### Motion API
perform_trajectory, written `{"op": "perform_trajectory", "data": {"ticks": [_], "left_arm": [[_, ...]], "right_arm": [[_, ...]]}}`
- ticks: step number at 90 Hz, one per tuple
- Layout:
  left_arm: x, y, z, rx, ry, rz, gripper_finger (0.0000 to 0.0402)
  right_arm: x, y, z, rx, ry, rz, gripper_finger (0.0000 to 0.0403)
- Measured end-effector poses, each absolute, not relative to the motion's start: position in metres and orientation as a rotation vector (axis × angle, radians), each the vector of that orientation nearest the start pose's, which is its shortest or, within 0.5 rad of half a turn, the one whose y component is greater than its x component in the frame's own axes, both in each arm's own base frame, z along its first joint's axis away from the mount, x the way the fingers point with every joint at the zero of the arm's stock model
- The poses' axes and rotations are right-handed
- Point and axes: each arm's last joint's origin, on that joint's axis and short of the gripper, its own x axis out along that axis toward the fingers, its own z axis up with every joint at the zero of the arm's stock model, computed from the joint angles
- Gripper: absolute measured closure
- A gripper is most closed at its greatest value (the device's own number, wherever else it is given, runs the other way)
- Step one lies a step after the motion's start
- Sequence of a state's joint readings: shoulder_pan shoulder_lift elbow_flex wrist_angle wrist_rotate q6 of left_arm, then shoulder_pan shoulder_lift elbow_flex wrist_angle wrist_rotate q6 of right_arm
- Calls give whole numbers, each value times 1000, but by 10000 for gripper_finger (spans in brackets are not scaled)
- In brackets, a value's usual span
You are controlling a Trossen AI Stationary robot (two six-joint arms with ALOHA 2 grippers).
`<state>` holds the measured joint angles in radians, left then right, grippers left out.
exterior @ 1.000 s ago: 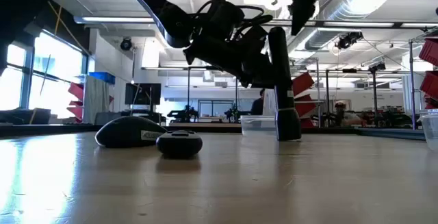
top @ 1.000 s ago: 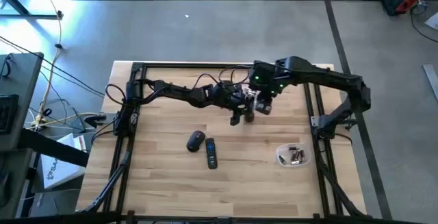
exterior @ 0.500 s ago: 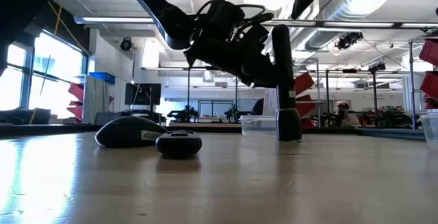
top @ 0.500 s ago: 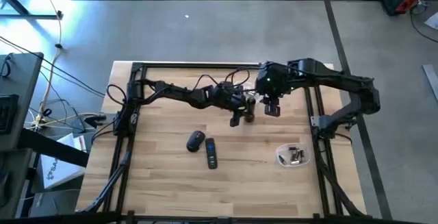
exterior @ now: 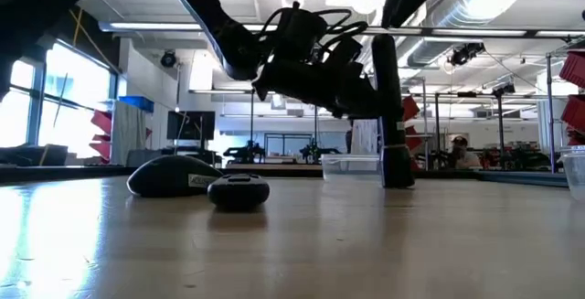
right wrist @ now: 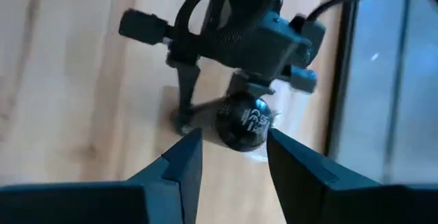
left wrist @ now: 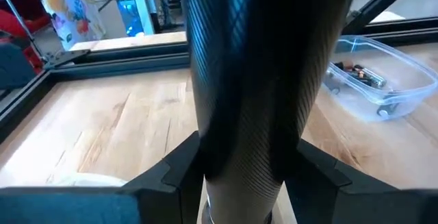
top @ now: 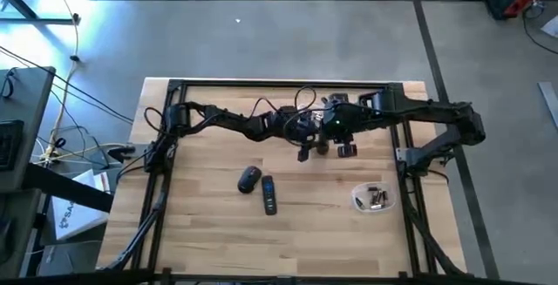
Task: Insert battery
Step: Close the flashlight using its cover
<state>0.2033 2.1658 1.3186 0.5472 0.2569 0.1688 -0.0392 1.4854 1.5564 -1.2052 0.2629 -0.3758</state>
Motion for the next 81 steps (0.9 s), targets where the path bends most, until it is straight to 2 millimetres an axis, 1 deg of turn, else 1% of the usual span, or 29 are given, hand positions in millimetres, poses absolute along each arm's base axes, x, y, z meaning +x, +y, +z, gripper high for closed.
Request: {"op": "perform_trajectory", "data": {"ticks": [11, 21, 28, 37, 50, 56, 68, 81], "left_arm": [[459, 87, 150, 96, 287, -78, 261], [458, 86, 150, 88, 291, -78, 261], [459, 85, 150, 88, 292, -80, 261], [459, 84, 150, 89, 294, -81, 261], [459, 82, 150, 90, 294, -82, 261], [459, 82, 150, 90, 294, -82, 261], [459, 82, 150, 91, 294, -82, 261], [459, 82, 150, 91, 294, -82, 261]], "right_arm": [[289, -19, 355, -485, 1113, -12, 272], [294, -27, 348, -454, 1142, 27, 257], [295, -35, 342, -381, 1183, 35, 240], [294, -45, 339, -283, 1201, 15, 212], [293, -54, 339, -257, 1198, -4, 170], [293, -57, 338, -239, 1196, 9, 159], [298, -61, 329, -162, 1218, 71, 163], [301, -63, 321, -143, 1263, 95, 198]]}}
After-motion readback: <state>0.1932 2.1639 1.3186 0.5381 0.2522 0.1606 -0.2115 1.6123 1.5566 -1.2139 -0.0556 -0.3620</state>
